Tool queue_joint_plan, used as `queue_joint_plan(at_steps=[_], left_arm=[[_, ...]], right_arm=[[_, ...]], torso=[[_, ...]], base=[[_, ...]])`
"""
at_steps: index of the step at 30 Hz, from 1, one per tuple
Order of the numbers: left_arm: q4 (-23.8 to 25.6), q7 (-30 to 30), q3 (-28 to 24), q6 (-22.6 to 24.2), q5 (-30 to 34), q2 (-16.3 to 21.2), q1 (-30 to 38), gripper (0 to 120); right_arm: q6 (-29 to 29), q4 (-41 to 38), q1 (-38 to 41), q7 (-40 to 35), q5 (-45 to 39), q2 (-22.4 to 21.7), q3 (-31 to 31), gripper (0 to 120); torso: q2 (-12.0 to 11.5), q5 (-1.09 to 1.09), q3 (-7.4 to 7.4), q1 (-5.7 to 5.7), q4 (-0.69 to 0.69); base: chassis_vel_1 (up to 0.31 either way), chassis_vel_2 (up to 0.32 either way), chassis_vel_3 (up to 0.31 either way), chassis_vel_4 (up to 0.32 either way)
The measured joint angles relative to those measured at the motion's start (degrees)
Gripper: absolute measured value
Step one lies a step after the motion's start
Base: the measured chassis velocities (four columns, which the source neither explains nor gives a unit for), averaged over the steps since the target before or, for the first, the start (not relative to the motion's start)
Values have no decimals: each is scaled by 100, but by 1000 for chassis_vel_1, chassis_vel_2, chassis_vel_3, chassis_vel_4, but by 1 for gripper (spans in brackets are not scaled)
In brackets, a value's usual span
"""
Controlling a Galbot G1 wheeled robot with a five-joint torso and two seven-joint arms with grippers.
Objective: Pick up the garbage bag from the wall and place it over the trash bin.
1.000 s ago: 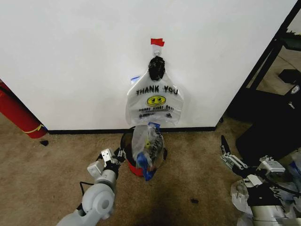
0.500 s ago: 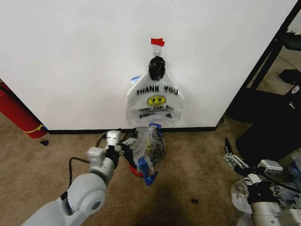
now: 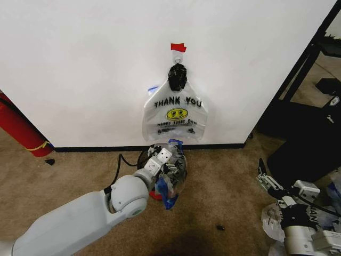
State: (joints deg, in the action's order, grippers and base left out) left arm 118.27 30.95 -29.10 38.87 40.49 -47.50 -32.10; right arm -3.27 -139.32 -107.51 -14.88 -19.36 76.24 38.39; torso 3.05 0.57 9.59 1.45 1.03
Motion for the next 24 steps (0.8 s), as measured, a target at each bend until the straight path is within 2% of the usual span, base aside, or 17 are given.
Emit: queue_joint_plan(at_steps=[8, 12, 15, 16, 22, 24], left_arm=[[-207, -18, -154, 33, -127, -68, -3, 72], [-301, -62, -160, 9, -129, -69, -20, 54], [-327, -64, -171, 5, -132, -57, -40, 44], [-327, -64, -171, 5, -132, -57, -40, 44], [-459, 11, -208, -41, -404, -77, -104, 18], [-463, 35, -202, -67, -426, -83, -121, 14]], right_arm=[[50, -29, 16, -1, -25, -23, -13, 100], [98, -69, 35, -8, -68, -59, -13, 100], [131, -87, 57, -23, -84, -70, -14, 100], [131, -87, 57, -23, -84, -70, -14, 100], [213, -131, 96, -48, -101, -99, -36, 100], [221, -131, 98, -49, -101, -104, -39, 100]], torso=[[0, 0, 0, 0, 0], [0, 1, 0, -1, 0], [0, 0, 0, -1, 0], [0, 0, 0, -1, 0], [0, 1, 0, -1, 0], [0, 1, 0, -1, 0]], base=[[0, 0, 0, 0], [0, 0, 0, 0], [0, 0, 0, 0], [0, 0, 0, 0], [0, 0, 0, 0], [0, 0, 0, 0]])
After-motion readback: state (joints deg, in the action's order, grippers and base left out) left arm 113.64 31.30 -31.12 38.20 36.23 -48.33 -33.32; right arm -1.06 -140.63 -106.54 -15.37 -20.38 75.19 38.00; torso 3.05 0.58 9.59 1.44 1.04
